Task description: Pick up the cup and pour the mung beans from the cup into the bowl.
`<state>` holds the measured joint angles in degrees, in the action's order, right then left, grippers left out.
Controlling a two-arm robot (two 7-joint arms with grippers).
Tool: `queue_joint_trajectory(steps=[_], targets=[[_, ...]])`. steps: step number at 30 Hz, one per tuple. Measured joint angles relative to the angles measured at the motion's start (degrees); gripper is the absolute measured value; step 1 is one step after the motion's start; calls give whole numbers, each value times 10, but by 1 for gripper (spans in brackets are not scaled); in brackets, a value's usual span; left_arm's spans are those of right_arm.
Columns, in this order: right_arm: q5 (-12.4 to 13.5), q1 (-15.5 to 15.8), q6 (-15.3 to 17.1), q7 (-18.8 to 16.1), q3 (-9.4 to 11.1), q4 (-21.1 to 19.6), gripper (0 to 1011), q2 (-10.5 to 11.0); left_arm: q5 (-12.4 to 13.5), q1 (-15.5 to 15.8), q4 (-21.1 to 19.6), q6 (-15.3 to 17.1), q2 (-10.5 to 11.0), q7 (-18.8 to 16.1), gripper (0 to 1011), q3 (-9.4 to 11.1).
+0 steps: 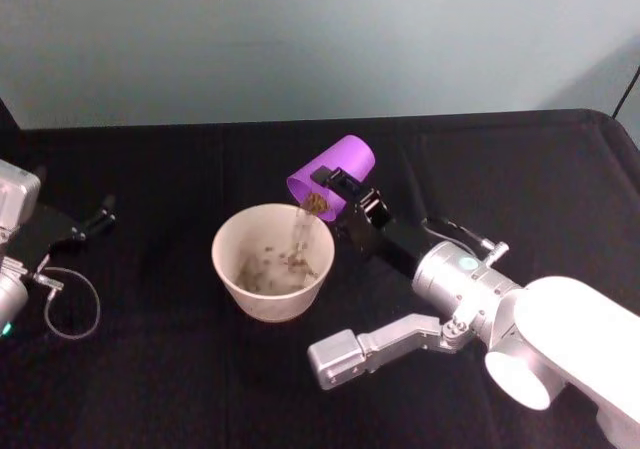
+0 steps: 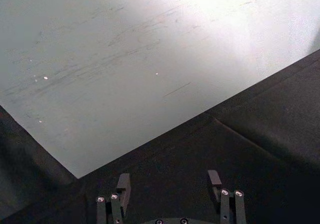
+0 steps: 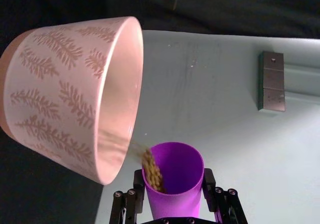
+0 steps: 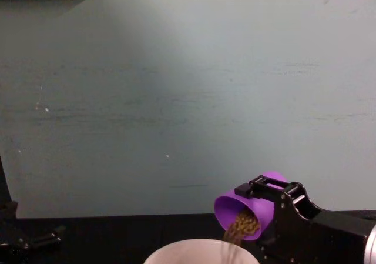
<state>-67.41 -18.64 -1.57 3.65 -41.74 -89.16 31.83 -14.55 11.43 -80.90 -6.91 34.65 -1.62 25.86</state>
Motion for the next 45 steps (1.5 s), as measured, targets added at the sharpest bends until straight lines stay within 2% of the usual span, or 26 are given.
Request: queue_joint_trajectory(steps=[12,20,29,34,45], targets=[[-38,-8,14,22,-17,6,706,6,0,0,0,0,0,0,1000,0],[-99,-19,38,47,-45,13,705,14,0,0,0,0,0,0,1000,0],[-146,-31,58,65,-70,19,706,22,0,0,0,0,0,0,1000,0],[-157,-36,65,71,-77,22,706,24,0,0,0,0,0,0,1000,0],[-151,-37,70,73,-80,22,706,26,0,0,0,0,0,0,1000,0]])
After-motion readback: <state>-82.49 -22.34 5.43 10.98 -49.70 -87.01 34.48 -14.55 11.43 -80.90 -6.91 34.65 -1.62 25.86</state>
